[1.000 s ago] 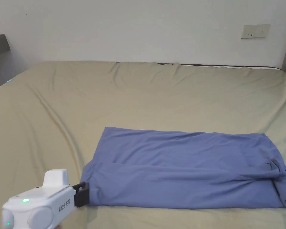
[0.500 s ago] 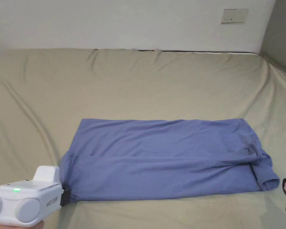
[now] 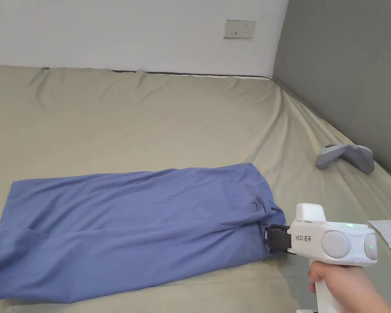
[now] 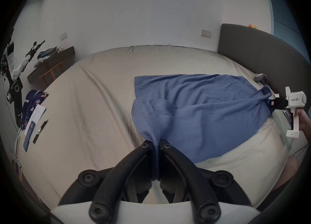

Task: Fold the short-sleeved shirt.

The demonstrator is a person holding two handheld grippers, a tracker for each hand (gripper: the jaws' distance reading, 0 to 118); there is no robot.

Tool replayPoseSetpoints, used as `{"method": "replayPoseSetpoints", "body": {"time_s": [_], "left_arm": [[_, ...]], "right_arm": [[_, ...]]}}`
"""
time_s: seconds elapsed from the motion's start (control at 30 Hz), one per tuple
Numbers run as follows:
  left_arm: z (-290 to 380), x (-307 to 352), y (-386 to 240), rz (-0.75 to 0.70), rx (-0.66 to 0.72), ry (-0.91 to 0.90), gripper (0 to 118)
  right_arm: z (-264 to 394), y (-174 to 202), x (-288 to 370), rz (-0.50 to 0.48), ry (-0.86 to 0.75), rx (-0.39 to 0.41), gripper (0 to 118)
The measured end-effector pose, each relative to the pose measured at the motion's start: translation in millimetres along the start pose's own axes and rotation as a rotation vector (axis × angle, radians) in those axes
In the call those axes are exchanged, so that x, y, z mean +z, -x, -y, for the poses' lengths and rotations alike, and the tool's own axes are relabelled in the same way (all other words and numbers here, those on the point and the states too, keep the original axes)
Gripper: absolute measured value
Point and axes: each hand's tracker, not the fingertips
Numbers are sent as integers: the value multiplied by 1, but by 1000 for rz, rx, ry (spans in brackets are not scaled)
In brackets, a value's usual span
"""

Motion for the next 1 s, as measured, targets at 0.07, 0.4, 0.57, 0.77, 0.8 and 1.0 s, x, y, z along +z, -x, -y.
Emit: {"method": "replayPoseSetpoints", "body": {"time_s": [0.07,0.4,0.57,0.77,0.8,1.0], "left_arm": [[2,-5,4,5,11,19,4],[-10,24,23,54,93,-10,3],[-9,54,28,71,111,-46,3],[15,93,44,96,143,-43,3],[21,98,47,99,143,-37,3],[68,109,53,95,116,71,3]], "right_arm": [[8,9,-7,-27,49,55,8],[-4,-4,70,3,-137,38,5],[-3,-23,122,1,-215,38,5],[41,-32,172,0,-205,33,5],[51,-31,178,-1,-189,38,5],[114,-40,182,38,-71,87,5]]}}
